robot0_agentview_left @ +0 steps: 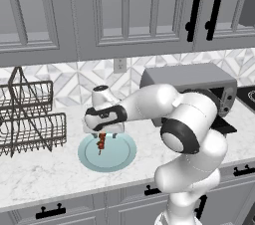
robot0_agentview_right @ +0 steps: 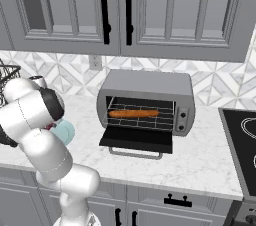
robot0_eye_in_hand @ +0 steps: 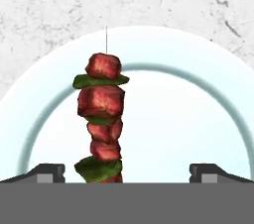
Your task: Pick up the kebab skewer and baguette bread, and place them inside the toaster oven. Close the toaster oven door and start by setting the timer.
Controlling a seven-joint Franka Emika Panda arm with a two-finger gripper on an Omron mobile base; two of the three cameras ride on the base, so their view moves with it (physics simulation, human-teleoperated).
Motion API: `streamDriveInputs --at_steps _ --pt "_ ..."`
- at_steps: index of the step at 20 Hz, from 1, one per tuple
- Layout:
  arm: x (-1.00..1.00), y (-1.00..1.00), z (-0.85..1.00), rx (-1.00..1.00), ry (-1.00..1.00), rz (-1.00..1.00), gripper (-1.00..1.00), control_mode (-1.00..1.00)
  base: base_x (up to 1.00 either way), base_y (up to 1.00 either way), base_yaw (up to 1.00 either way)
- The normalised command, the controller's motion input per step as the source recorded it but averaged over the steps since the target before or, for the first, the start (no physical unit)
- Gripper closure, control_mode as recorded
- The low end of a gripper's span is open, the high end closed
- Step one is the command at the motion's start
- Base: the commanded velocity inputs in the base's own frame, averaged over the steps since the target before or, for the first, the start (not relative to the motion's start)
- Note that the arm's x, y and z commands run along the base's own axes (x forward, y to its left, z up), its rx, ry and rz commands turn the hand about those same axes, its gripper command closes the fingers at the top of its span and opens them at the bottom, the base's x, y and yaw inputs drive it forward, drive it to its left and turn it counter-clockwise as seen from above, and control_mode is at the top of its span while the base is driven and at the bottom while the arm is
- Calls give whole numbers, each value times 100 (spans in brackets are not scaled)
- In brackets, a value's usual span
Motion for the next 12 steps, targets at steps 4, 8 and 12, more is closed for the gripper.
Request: streamDriveInputs --at_steps 4,8,12 --pt "19 10 -24 0 0 0 -100 -100 0 0 0" --pt "13 7 -26 0 0 0 -100 -100 0 0 0" --pt "6 10 -17 0 0 0 -100 -100 0 0 0"
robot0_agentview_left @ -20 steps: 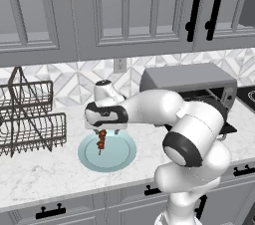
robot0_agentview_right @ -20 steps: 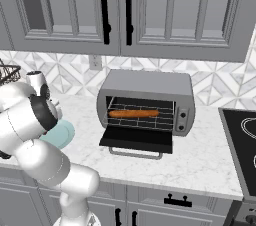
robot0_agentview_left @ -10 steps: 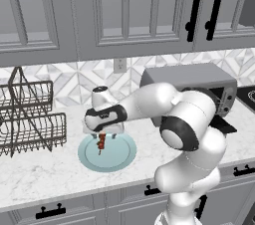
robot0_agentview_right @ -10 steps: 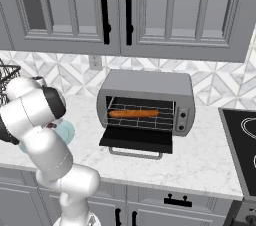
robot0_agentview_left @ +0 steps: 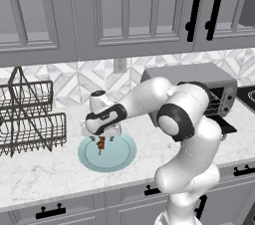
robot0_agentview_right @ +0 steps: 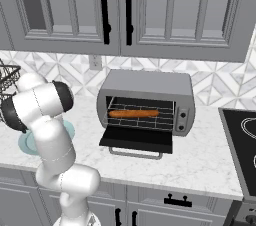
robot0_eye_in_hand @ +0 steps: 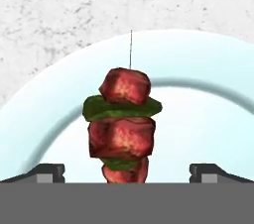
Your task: Pick up the kebab skewer and baguette bread, and place them inside the toaster oven. Close the toaster oven door and start by setting the timer.
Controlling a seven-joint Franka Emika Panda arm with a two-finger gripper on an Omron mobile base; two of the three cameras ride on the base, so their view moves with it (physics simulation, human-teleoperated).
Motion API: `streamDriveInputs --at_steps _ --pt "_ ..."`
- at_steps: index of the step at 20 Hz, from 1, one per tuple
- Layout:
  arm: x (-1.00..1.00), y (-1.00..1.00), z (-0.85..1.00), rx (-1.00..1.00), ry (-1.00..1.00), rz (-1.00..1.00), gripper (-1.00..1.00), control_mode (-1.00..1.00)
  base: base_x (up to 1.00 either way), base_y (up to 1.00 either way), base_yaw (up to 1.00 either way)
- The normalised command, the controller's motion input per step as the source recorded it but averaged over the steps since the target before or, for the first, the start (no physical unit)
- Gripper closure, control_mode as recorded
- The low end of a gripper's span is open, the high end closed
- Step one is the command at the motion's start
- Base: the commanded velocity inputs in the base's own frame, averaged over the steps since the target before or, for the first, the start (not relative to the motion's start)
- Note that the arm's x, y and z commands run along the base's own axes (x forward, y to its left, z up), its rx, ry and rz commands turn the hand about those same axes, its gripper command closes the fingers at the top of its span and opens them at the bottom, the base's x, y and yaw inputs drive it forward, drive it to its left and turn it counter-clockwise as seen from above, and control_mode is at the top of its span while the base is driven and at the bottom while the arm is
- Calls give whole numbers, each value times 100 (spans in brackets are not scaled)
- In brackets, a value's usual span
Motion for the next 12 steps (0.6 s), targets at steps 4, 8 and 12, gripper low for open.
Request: streamDriveInputs --at_steps 4,8,12 --pt "4 6 -16 0 0 0 -100 -100 0 0 0" --pt "0 0 -17 0 0 0 100 -100 0 0 0" --pt "0 0 -1 0 0 0 100 -100 0 0 0"
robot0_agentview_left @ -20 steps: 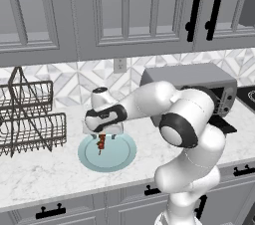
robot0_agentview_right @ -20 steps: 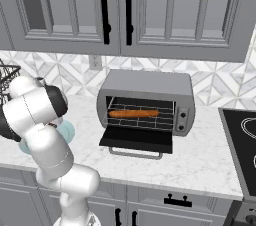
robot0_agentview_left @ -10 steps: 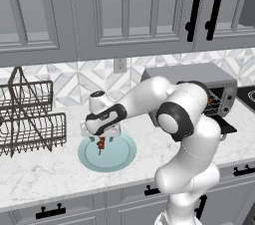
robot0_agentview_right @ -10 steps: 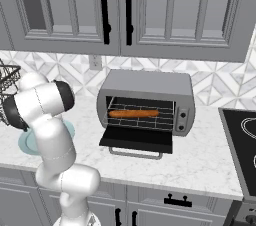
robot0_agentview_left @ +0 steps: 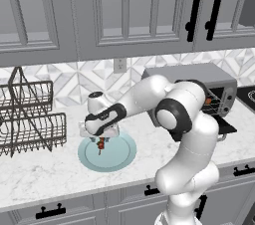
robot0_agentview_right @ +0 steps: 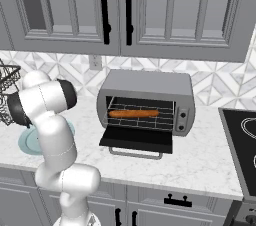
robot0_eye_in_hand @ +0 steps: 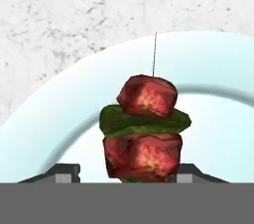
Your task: Pick up the kebab skewer and baguette bread, and place them inside the toaster oven. Close the toaster oven door and start by setting the timer.
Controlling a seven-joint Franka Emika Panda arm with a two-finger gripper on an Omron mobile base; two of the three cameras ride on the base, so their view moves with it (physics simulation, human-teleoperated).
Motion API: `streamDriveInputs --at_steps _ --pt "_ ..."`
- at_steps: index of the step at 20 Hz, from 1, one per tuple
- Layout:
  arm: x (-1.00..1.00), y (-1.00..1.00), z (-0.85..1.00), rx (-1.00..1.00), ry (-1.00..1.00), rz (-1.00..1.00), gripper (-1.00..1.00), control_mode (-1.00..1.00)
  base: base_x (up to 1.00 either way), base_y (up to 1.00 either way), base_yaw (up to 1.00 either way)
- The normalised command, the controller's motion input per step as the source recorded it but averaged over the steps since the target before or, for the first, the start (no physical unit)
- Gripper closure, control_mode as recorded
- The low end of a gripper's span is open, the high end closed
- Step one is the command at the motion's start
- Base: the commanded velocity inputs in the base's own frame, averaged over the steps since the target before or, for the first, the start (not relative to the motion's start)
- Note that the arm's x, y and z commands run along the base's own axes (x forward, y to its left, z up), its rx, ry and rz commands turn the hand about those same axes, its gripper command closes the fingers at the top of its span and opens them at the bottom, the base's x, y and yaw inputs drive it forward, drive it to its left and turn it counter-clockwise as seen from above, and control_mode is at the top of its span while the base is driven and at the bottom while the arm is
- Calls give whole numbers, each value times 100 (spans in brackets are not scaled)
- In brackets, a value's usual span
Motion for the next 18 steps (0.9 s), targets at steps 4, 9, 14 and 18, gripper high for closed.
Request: streamDriveInputs --at_steps 4,9,14,18 --pt "0 0 0 0 0 0 100 -100 0 0 0" --pt "-18 -26 28 2 -5 -1 100 -100 0 0 0" --pt "-70 -31 85 6 -15 -6 100 -100 0 0 0" --pt "-79 -43 96 8 -16 -12 100 -100 0 0 0"
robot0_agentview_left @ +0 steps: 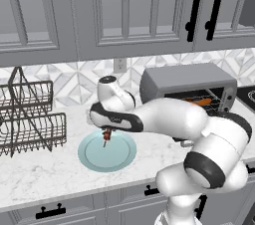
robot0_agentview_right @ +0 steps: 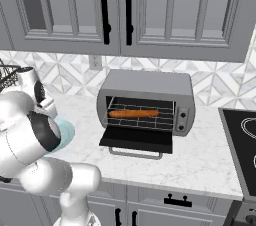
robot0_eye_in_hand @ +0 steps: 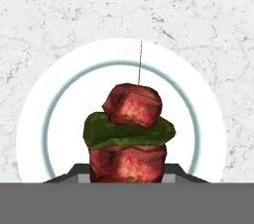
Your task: Pick up the kebab skewer and baguette bread, and place them inside the toaster oven. Close the toaster oven door and start by setting the timer.
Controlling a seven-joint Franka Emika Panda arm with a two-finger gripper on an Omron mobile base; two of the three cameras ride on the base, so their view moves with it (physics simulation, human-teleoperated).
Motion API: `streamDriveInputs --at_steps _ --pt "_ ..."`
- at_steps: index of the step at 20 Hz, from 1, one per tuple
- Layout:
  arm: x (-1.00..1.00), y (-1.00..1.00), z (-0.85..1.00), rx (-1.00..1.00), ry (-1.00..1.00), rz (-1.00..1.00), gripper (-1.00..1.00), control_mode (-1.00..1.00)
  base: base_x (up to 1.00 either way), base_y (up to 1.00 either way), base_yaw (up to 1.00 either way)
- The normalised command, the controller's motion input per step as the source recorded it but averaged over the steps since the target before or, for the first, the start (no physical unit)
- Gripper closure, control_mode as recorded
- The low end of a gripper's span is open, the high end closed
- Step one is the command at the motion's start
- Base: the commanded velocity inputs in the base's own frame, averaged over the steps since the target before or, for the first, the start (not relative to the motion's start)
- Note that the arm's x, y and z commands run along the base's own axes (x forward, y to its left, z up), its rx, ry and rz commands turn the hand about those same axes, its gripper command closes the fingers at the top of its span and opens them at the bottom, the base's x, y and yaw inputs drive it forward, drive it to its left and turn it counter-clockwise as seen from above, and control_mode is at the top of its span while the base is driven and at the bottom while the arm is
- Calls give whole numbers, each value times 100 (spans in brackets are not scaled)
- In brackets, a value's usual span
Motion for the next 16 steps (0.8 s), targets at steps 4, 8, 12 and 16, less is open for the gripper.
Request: streamDriveInputs --at_steps 4,8,12,16 --pt "-71 -65 86 8 -16 -18 100 -100 0 0 0" --pt "-55 -69 74 7 -22 -13 100 -100 0 0 0" --pt "-57 -79 91 12 -20 -14 100 -100 0 0 0" --pt "-35 -87 91 15 -16 -20 100 -100 0 0 0"
